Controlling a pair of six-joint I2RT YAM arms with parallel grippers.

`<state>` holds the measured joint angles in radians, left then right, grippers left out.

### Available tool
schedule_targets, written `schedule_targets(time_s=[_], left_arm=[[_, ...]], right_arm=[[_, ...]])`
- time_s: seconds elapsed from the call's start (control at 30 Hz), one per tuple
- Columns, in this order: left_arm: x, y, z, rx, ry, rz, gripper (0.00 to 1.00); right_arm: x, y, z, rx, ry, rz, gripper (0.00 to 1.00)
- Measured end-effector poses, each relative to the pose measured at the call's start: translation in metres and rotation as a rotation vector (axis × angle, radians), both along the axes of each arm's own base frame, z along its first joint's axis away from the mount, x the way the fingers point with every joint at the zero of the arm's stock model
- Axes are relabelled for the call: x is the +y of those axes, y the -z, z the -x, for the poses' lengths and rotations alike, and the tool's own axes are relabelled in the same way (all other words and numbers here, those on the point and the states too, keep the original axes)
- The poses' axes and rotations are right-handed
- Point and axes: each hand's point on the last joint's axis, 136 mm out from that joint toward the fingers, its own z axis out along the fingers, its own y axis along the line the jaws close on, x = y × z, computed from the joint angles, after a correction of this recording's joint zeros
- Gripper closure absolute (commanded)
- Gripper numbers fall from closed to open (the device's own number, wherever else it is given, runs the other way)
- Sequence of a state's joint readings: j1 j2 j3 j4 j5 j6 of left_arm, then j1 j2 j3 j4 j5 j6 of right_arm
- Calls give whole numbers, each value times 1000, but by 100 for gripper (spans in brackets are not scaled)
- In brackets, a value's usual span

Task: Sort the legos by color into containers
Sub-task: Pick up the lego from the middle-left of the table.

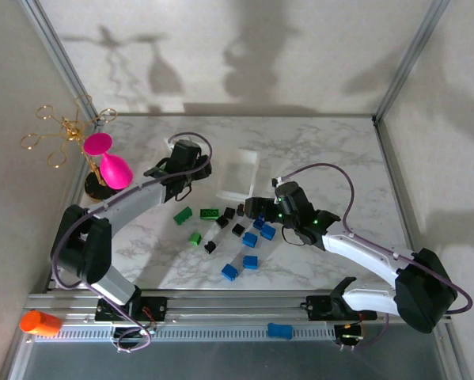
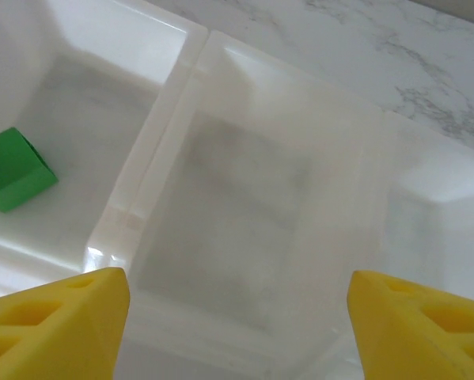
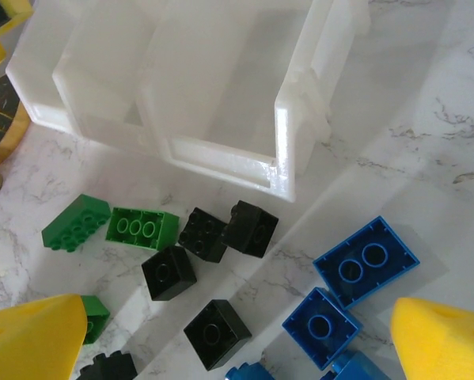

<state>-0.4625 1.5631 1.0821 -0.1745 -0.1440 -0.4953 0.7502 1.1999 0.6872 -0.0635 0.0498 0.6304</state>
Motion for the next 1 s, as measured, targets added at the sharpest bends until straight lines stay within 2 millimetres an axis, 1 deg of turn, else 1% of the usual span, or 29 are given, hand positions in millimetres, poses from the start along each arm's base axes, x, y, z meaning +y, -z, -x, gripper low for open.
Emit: schedule_targets(time_s=[0.17,0.27,0.37,0.47,0.57,0.67,0.83,1.0], left_arm=[[-2,-1,32,0,21,26,26],[2,1,54,15,21,32,26],[9,5,77,36,20,34,24],[16,15,94,71,16,29,22],[22,33,107,116,8,15,20],[27,50,115,166,5,-14,18],[26,78,116,244,19,-65,15],[30,100,114,305,34,-92,15]], right_arm=[[6,7,12,28,-26,-1,1],[12,13,23,54,-55,-8,1],[13,18,29,71,-70,-6,1],[17,18,33,79,-86,-15,1],[20,18,37,84,-97,-18,1],[20,18,38,89,-93,-21,1],[17,24,40,104,-85,-17,1],[15,20,41,94,-81,-29,1]])
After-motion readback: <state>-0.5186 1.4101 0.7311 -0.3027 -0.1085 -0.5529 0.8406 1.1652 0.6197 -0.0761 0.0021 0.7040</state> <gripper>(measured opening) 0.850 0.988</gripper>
